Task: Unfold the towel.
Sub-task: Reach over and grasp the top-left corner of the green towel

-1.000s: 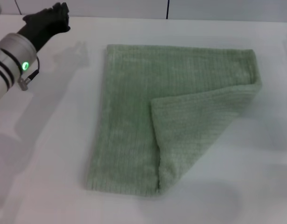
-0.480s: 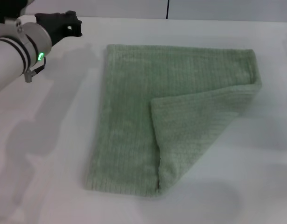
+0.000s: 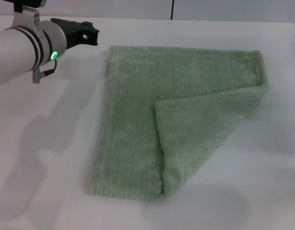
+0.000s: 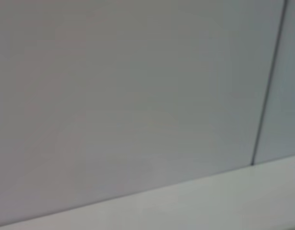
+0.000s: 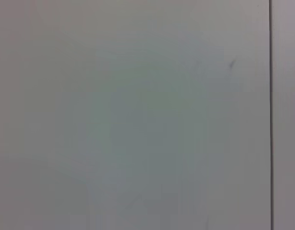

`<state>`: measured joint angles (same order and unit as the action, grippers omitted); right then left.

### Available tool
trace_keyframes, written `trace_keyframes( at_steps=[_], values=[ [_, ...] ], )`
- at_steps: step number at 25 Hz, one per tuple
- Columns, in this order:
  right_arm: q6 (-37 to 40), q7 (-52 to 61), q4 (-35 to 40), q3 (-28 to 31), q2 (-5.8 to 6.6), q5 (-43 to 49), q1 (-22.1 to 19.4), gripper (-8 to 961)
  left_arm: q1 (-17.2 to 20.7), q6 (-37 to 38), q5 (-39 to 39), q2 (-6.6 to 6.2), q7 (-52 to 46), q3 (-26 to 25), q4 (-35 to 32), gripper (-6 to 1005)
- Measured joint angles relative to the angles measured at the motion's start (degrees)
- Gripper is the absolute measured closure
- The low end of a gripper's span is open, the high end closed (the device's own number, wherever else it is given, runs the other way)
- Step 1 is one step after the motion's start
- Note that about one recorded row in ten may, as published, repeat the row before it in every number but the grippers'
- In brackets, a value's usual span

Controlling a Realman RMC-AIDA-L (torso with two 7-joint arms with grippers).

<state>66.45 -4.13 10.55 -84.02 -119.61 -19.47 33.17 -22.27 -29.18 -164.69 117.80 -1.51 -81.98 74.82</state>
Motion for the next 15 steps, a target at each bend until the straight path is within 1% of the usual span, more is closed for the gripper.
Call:
trace_keyframes(
  at_steps=[5,6,10,11,13,15],
  values=[
    [0.0,-0.02,0.04,0.0,0.0,0.04,0.14,239,-0.29,-0.95,0.15,0.01,0.02,0.11,0.32,1000],
    [0.0,-0.02,0.05,0.0,0.0,0.04,0.15,239,-1.65,-3.61,0.4,0.15,0.14,0.68,0.62,1000],
    [0.0,-0.02,0.04,-0.11,0.0,0.06,0.15,239,-3.12,-4.99,0.66,0.44,-0.35,0.74,-0.13,1000],
    [0.0,-0.02,0.02,-0.27,0.0,0.06,0.15,239,-4.28,-7.26,1.12,0.6,-0.82,0.27,-0.25,1000],
    [-0.01,-0.02,0.01,-0.83,0.0,0.06,0.27,239,-5.41,-9.45,1.29,0.61,-1.18,-0.13,-0.3,1000],
    [-0.02,-0.02,-0.01,-0.98,0.0,0.06,0.4,239,-5.91,-10.11,1.27,0.62,-1.81,-0.23,-0.4,1000]
  ],
)
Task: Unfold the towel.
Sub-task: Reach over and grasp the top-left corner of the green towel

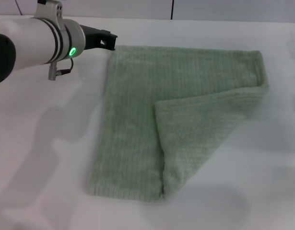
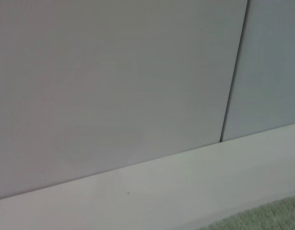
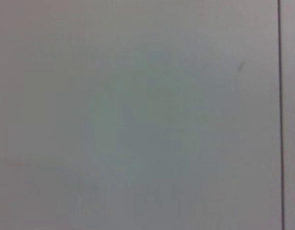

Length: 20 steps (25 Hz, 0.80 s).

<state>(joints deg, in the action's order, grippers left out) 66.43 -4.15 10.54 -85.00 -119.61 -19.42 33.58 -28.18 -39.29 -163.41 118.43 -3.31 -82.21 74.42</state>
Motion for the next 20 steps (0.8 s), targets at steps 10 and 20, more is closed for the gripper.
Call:
trace_keyframes(
  at_steps=[10,20],
  values=[
    [-1.1,-0.41,-0.09,-0.52,0.24,0.0,1.03,238,-0.1,1.02,-1.9,-0.05,-1.6,0.02,-0.16,1000],
    [-1.39,-0.47,0.01,-0.51,0.26,0.04,1.17,238,-4.42,-6.14,-1.49,-0.02,1.4,-1.83,-1.5,1000]
  ],
)
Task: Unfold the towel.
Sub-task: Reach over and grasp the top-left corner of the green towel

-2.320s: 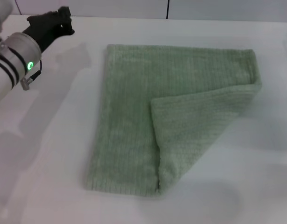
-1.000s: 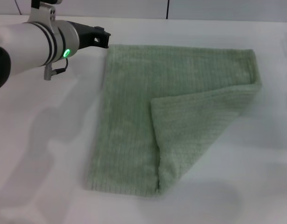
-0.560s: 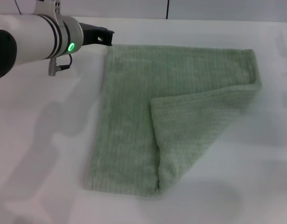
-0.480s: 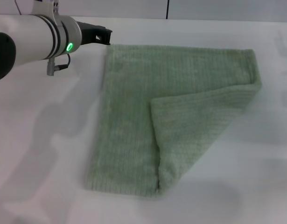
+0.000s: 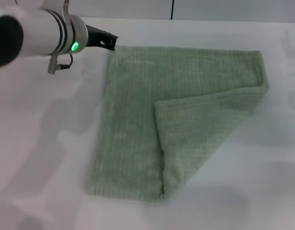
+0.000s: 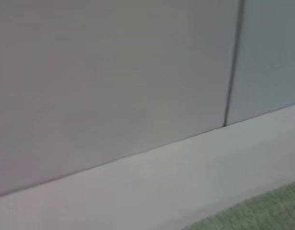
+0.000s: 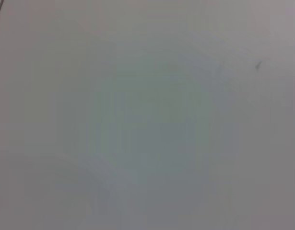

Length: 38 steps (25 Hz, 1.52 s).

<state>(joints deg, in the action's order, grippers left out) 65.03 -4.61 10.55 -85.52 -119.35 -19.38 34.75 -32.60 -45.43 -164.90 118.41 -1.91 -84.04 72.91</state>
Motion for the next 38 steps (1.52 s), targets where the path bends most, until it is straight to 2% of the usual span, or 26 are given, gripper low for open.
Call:
trace_keyframes(
  at_steps=[2,8,14,17,18,21,28,38],
  values=[
    [-0.02,-0.01,-0.01,0.0,0.02,0.01,0.04,238,-0.79,-0.62,0.04,-0.05,-0.9,-0.76,-0.58,1000],
    [-0.05,-0.04,0.01,0.0,0.08,0.04,0.15,238,1.38,3.86,0.21,0.03,-0.81,-0.15,0.35,1000],
    [-0.07,-0.11,0.01,0.0,0.09,0.05,0.11,238,1.05,3.8,2.4,-0.09,0.35,0.02,-1.4,1000],
    [-0.08,-0.12,0.02,0.0,0.09,0.05,0.07,238,0.78,3.67,6.93,-0.24,3.92,-0.55,-3.08,1001],
    [-0.08,-0.12,0.03,0.0,0.09,0.05,0.07,238,0.34,3.33,11.14,-0.27,7.28,-1.07,-4.66,1001],
    [-0.09,-0.13,0.03,0.0,0.09,0.05,0.06,237,0.25,3.88,13.78,-0.2,10.44,-1.11,-5.87,1001],
    [-0.09,-0.13,0.06,0.0,0.09,0.3,0.12,237,0.59,11.0,15.56,0.11,11.68,-0.44,-10.26,1001],
    [-0.17,-0.13,0.12,0.0,0.08,0.67,0.14,237,-3.27,20.19,16.98,0.24,11.79,3.15,-20.72,1001]
  ],
)
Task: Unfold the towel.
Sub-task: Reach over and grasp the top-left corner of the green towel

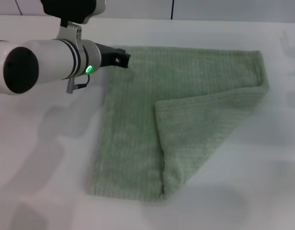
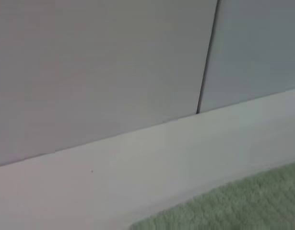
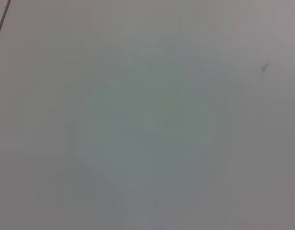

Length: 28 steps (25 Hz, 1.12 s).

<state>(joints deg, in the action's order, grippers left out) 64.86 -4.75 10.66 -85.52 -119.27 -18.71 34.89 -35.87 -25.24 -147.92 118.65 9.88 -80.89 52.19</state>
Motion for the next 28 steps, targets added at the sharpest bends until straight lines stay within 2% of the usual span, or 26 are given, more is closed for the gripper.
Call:
trace_keyframes(
  at_steps=[8,15,28],
  values=[
    [-0.12,0.0,0.05,0.0,-0.09,0.0,0.21,237,-1.22,4.01,1.52,0.01,-0.02,1.92,-4.46,1001],
    [-1.46,0.0,0.15,0.0,-0.09,0.0,0.59,237,-1.27,4.73,3.32,0.01,0.43,1.94,-5.95,1001],
    [-1.5,0.0,0.29,-0.65,-0.09,0.0,0.62,238,-1.21,5.45,3.7,0.0,0.39,5.56,-6.33,1001]
  ],
)
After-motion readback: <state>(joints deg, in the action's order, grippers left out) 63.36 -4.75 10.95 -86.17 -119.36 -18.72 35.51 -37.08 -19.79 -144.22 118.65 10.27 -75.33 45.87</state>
